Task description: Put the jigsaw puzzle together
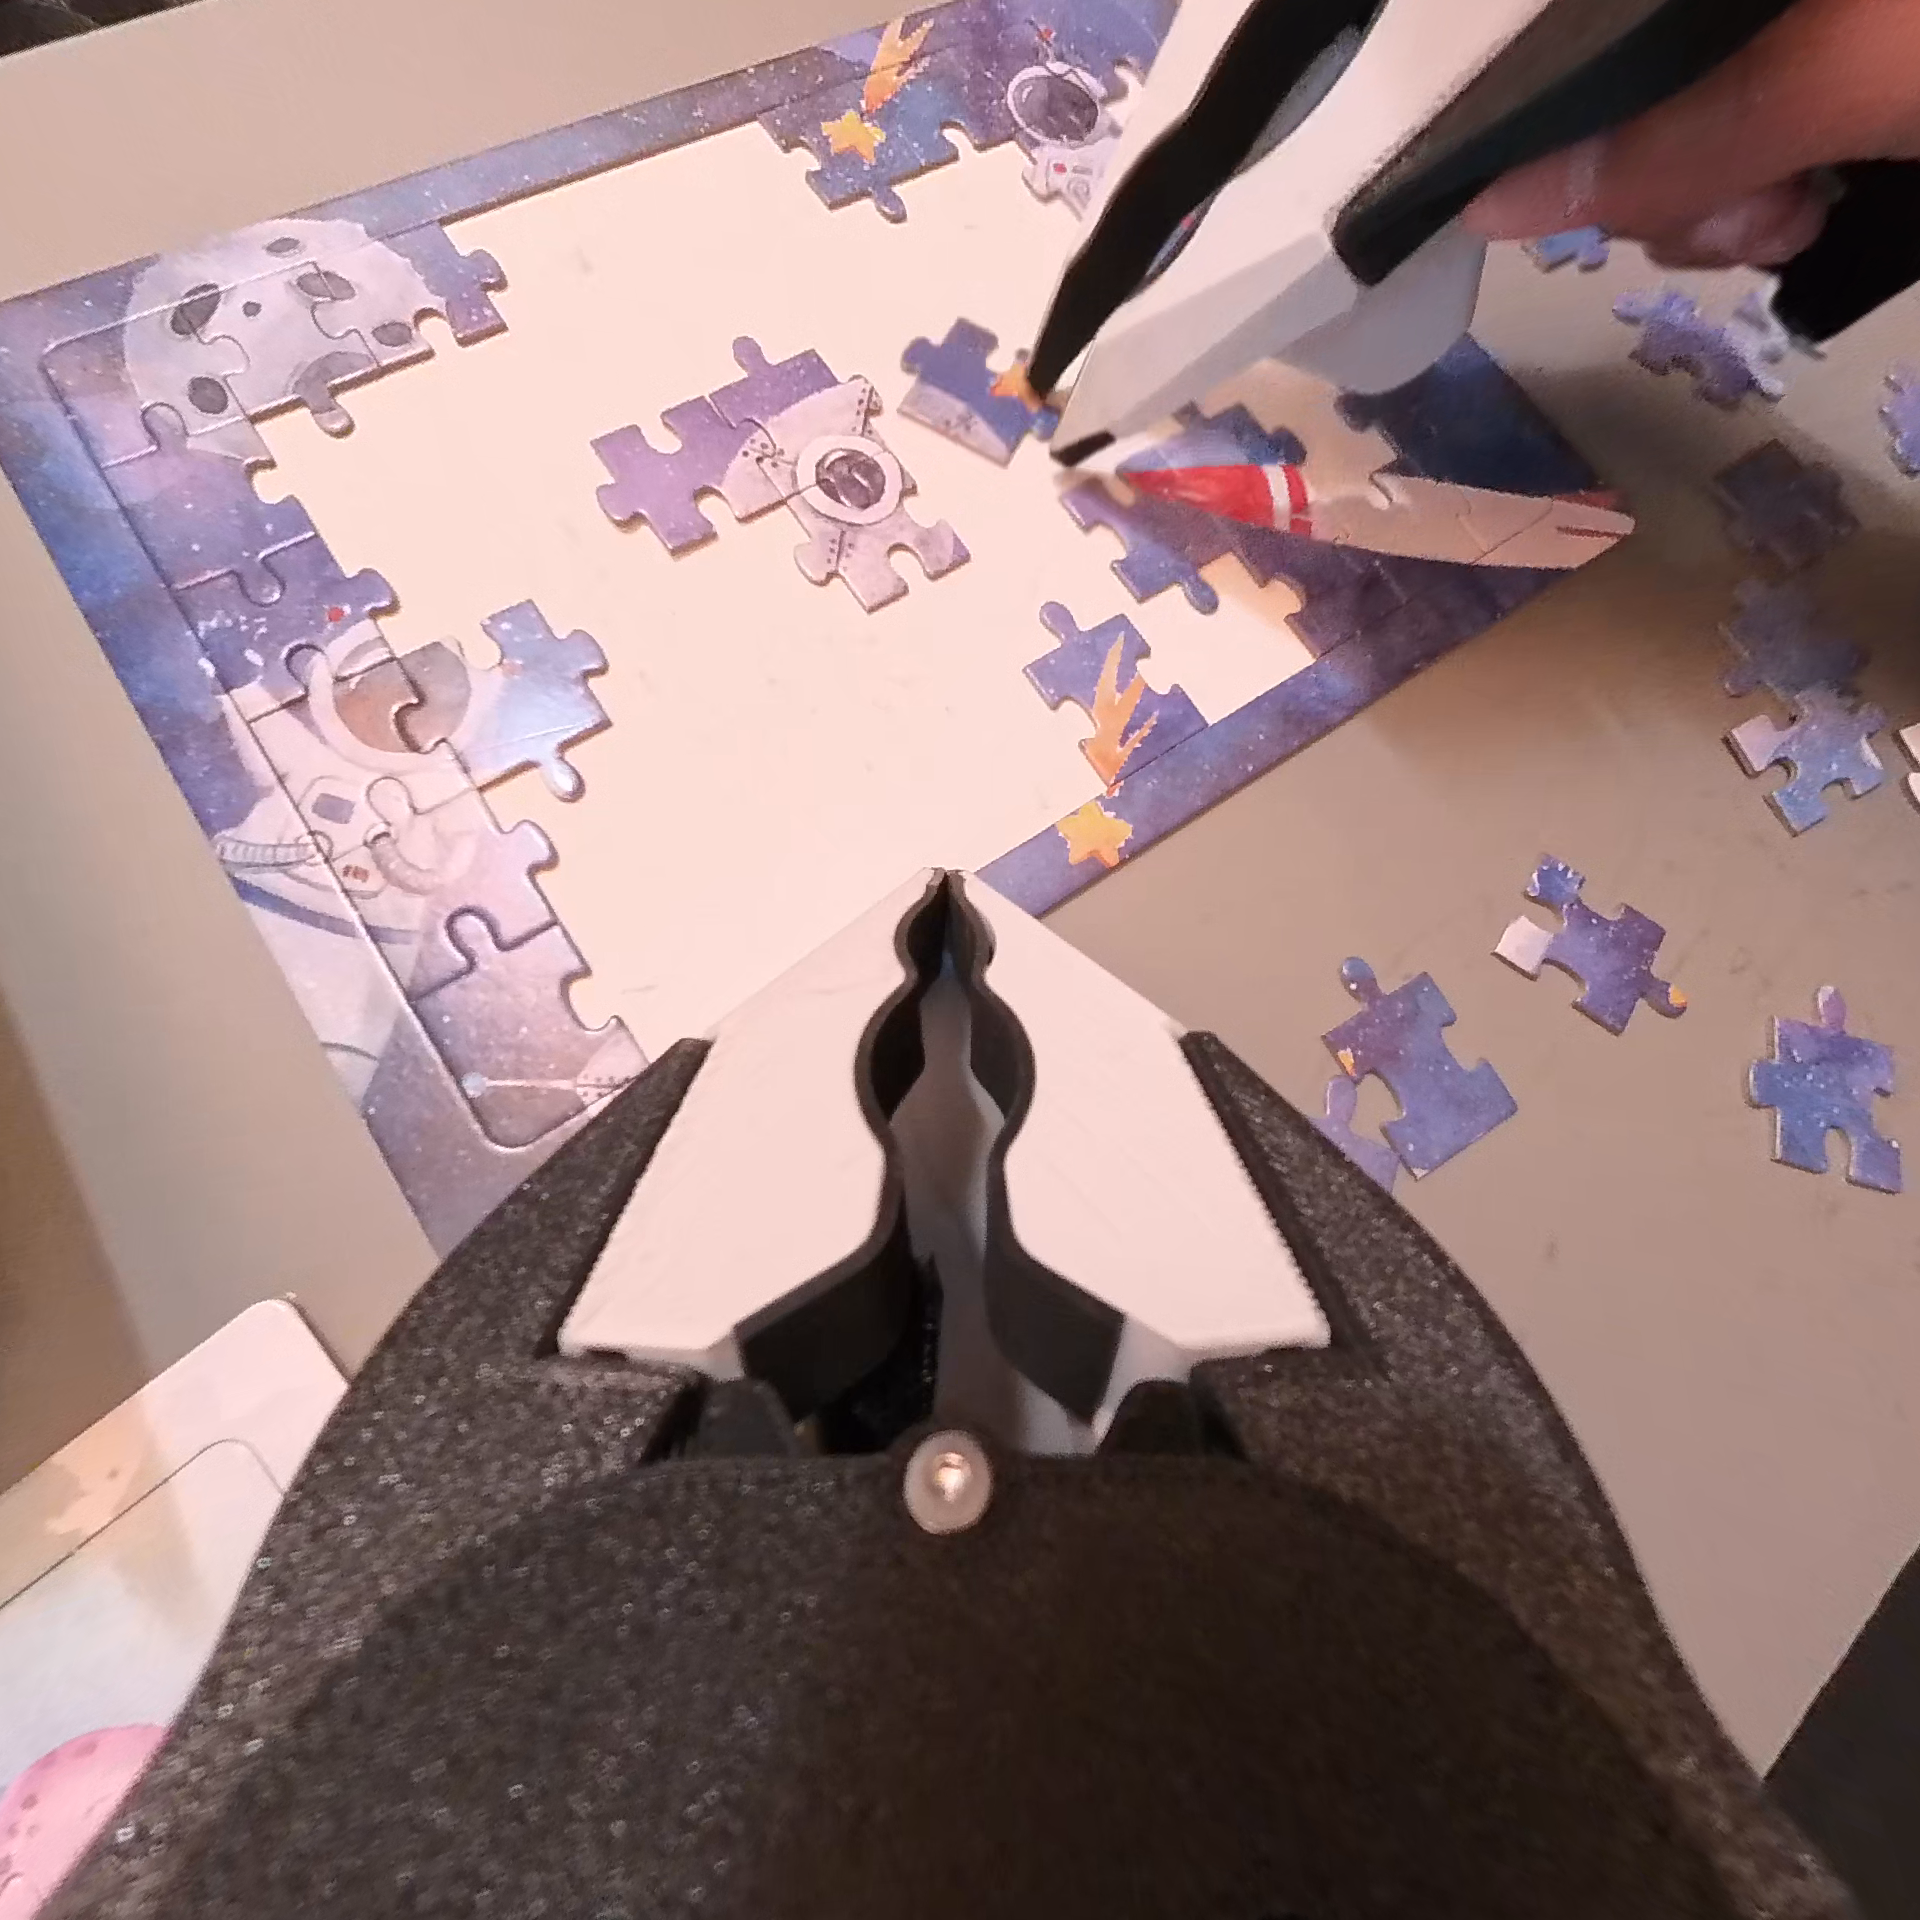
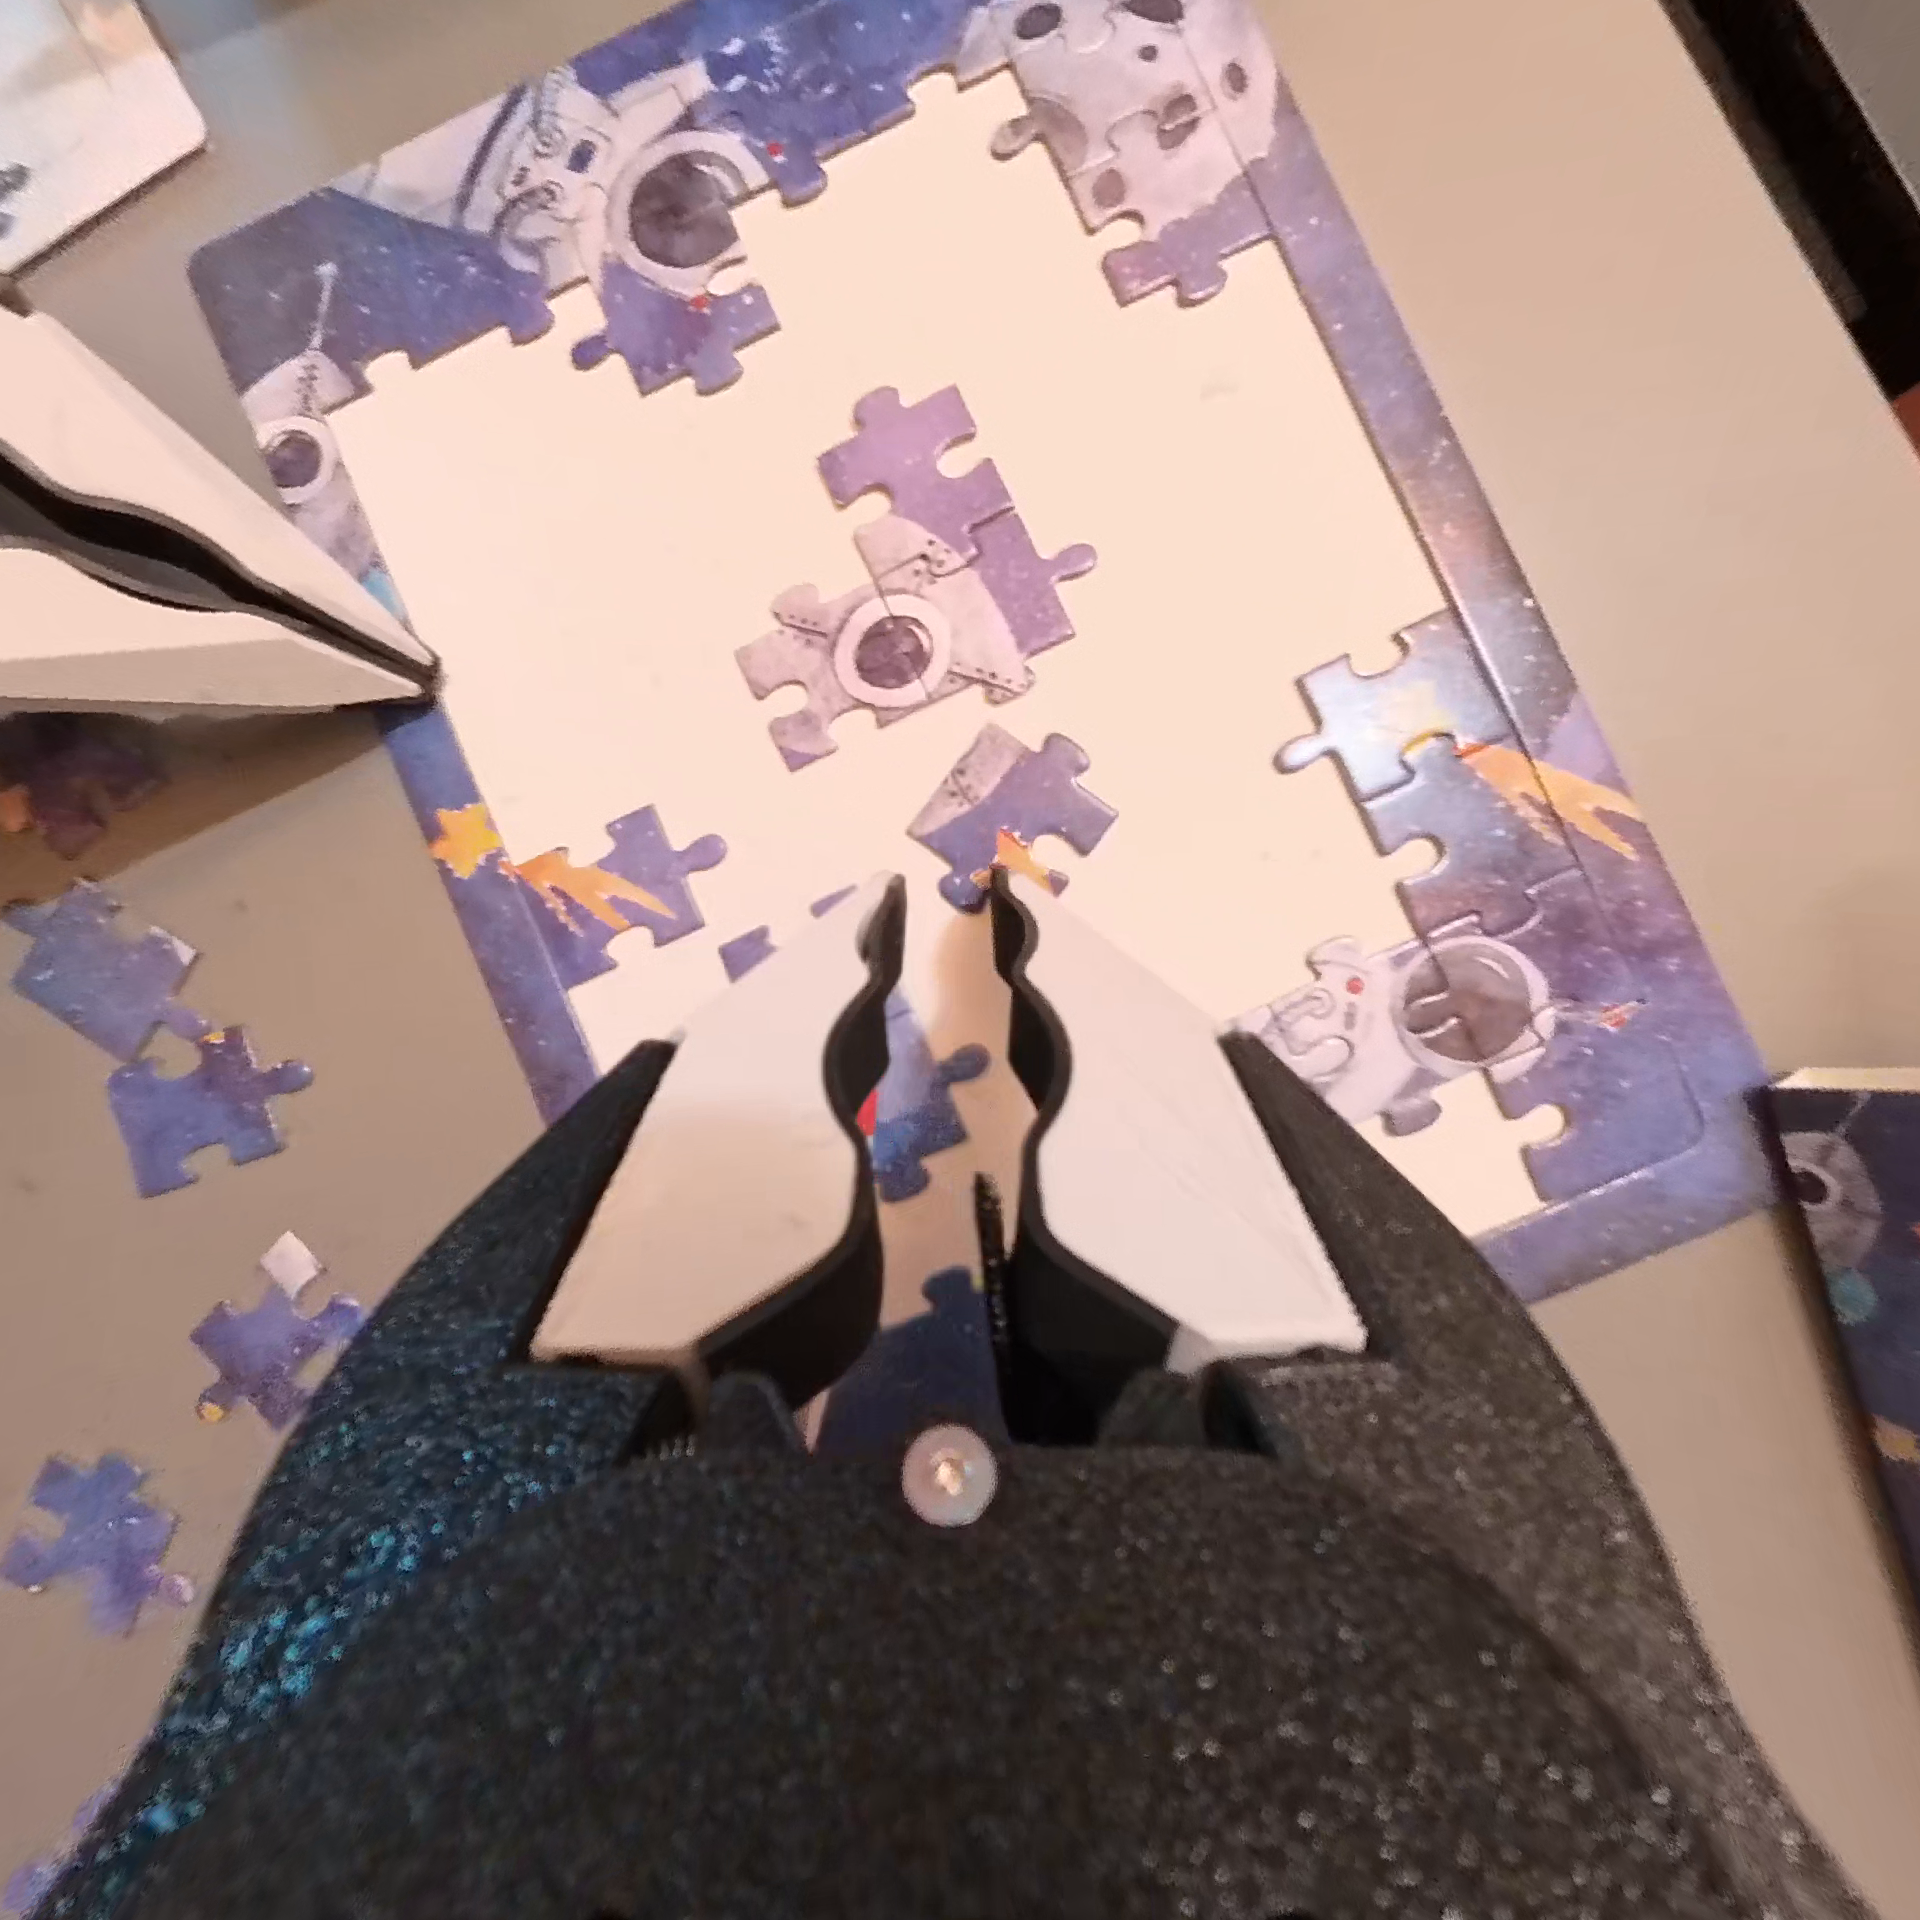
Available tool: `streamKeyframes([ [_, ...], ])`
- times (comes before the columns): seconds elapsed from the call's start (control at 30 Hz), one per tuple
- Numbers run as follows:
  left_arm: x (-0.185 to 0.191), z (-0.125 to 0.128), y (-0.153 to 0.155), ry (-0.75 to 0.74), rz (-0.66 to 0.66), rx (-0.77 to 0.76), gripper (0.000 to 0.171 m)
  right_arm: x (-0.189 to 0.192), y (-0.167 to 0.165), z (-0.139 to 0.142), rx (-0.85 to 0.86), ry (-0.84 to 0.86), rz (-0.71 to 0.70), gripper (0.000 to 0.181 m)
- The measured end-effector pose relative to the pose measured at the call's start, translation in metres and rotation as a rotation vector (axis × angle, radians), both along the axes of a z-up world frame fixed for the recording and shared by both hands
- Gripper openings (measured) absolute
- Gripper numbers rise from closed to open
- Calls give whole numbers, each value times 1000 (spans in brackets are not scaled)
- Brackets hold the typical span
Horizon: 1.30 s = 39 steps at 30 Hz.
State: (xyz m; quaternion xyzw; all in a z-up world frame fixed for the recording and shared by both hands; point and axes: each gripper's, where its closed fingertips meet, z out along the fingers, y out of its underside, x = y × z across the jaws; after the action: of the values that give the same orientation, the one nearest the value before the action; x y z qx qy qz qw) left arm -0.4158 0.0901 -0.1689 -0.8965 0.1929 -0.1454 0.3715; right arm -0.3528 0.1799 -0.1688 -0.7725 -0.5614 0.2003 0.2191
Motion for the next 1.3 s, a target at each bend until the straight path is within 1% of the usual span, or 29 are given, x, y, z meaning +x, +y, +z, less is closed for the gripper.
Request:
streamKeyframes([
  [0.13,0,0,0,1,-1,0,0,0,0,0,-9,6,-22,17],
  [0.17,0,0,0,-1,-1,0,0,-2,-1,0,-17,11,-24,20],
  [0.3,0,0,0,-2,-1,-1,0,-13,-14,3,-74,50,-4,22],
  [0.43,0,0,0,-3,0,-1,0,-6,-4,9,-29,52,-41,20],
  [0.5,0,0,0,-2,-1,0,0,2,1,6,-17,19,-63,19],
  [0.57,0,0,0,0,-1,0,0,5,-1,1,-12,-2,-55,19],
  [0.63,0,0,0,2,-1,1,0,1,-2,3,34,6,-27,19],
  [0.67,0,0,0,1,-1,1,0,-1,-1,7,68,15,-7,21],
  [0.73,0,0,0,-3,-2,0,0,-7,0,12,111,21,35,30],
  [0.8,0,0,0,-4,-3,-1,0,-8,5,8,113,-14,64,39],
  [0.93,0,0,-1,-1,-7,0,0,-15,6,2,-10,6,80,48],
  [1.0,0,0,-1,-7,-7,-2,0,-14,7,-2,15,-15,94,48],
  [1.07,0,0,-1,-11,-7,-5,0,-14,9,-3,53,-16,98,42],
  [1.13,0,0,0,-12,-5,-6,0,-13,10,-3,44,-8,84,36],
  [1.3,0,0,0,-13,1,-7,0,-10,12,-2,24,0,74,32],
])
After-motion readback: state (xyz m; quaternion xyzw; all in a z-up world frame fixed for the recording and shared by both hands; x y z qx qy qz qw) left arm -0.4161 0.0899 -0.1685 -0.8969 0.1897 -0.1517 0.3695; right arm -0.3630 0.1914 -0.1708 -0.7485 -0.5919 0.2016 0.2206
